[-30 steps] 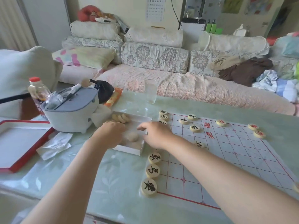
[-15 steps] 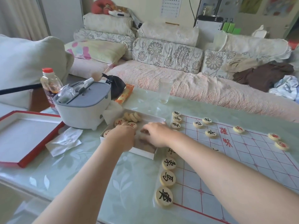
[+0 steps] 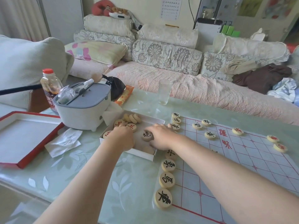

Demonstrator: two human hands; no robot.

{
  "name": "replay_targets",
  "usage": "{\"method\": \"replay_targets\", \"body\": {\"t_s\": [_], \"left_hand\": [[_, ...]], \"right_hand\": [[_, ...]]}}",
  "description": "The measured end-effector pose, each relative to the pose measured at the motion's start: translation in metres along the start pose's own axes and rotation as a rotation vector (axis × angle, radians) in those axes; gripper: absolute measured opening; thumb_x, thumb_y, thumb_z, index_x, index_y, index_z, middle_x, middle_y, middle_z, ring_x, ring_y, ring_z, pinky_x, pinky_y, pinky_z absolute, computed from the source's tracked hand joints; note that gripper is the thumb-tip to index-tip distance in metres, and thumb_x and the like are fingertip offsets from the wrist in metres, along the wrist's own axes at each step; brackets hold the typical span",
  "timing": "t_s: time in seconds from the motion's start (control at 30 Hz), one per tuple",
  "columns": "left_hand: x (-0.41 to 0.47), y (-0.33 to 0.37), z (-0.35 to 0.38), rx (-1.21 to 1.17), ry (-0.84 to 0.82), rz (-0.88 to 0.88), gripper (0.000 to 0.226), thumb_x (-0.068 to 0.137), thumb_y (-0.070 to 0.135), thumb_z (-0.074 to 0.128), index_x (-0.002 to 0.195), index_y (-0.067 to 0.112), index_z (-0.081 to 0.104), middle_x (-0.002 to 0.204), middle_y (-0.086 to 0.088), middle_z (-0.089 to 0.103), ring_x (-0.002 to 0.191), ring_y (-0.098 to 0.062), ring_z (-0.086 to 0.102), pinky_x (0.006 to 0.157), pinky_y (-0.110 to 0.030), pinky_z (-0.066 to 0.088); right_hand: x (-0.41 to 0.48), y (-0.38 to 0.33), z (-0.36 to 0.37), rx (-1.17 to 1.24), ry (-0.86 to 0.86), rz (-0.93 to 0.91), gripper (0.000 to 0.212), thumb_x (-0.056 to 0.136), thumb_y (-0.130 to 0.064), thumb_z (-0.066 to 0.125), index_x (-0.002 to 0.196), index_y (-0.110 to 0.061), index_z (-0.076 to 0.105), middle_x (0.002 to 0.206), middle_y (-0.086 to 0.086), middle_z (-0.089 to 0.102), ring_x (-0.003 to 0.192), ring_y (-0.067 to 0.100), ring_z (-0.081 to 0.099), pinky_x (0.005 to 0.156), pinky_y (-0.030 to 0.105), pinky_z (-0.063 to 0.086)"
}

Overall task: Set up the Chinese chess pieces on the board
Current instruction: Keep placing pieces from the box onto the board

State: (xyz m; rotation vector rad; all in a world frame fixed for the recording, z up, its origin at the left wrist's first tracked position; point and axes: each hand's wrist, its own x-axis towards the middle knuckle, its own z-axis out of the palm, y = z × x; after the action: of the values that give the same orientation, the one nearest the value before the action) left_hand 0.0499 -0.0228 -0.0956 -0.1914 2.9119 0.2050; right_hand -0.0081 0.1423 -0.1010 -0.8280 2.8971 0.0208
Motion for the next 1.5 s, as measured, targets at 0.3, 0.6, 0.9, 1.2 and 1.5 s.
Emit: {"method": "replay_targets", "body": {"t_s": [0.3, 0.6, 0.9, 1.2, 1.5], "left_hand": [[-0.008, 0.013, -0.008, -0.148, 0.109, 0.080, 0.029, 0.090, 0.022, 0.054, 0.119, 0.023, 0.053, 0.114, -0.001, 0.055, 0.093, -0.022, 0.051, 0.074, -0.028, 0.038], [-0.011, 0.067, -0.014, -0.503, 0.236, 0.200, 0.018, 0.093, 0.019, 0.050, 0.107, 0.026, 0.058, 0.083, 0.002, 0.061, 0.074, -0.019, 0.060, 0.063, -0.031, 0.049], [-0.030, 0.129, -0.004, -0.679, 0.102, 0.207, 0.029, 0.089, 0.011, 0.048, 0.116, 0.015, 0.056, 0.105, -0.010, 0.064, 0.093, -0.029, 0.065, 0.080, -0.039, 0.055], [-0.052, 0.157, 0.013, -0.679, 0.062, 0.279, 0.030, 0.086, 0.010, 0.053, 0.109, 0.029, 0.059, 0.099, -0.005, 0.066, 0.085, -0.027, 0.067, 0.066, -0.031, 0.050], [-0.068, 0.161, 0.019, -0.903, 0.069, 0.289, 0.017, 0.087, 0.012, 0.061, 0.103, 0.018, 0.062, 0.080, 0.001, 0.072, 0.064, -0.017, 0.067, 0.059, -0.023, 0.043]], "right_hand": [[-0.003, -0.002, 0.004, -0.009, 0.148, -0.034, 0.042, 0.097, -0.049, 0.049, 0.135, -0.031, 0.051, 0.140, -0.005, 0.054, 0.131, 0.020, 0.043, 0.106, 0.046, 0.021], [-0.057, 0.045, -0.020, 0.253, 0.361, 0.006, 0.034, 0.090, -0.036, 0.064, 0.122, -0.030, 0.057, 0.121, -0.010, 0.062, 0.117, 0.017, 0.054, 0.099, 0.038, 0.035], [-0.175, 0.095, -0.019, 0.337, 0.167, 0.100, 0.031, 0.086, -0.048, 0.069, 0.113, -0.035, 0.062, 0.098, -0.026, 0.056, 0.079, -0.011, 0.042, 0.072, 0.016, 0.031], [-0.229, 0.083, -0.001, 0.337, 0.102, 0.030, 0.031, 0.080, -0.036, 0.078, 0.108, -0.035, 0.066, 0.075, -0.027, 0.046, 0.080, -0.009, 0.041, 0.067, 0.009, 0.026], [-0.224, 0.090, 0.010, 0.482, 0.188, 0.041, 0.024, 0.078, -0.048, 0.076, 0.098, -0.036, 0.069, 0.105, -0.016, 0.058, 0.098, 0.005, 0.050, 0.088, 0.024, 0.041]]}}
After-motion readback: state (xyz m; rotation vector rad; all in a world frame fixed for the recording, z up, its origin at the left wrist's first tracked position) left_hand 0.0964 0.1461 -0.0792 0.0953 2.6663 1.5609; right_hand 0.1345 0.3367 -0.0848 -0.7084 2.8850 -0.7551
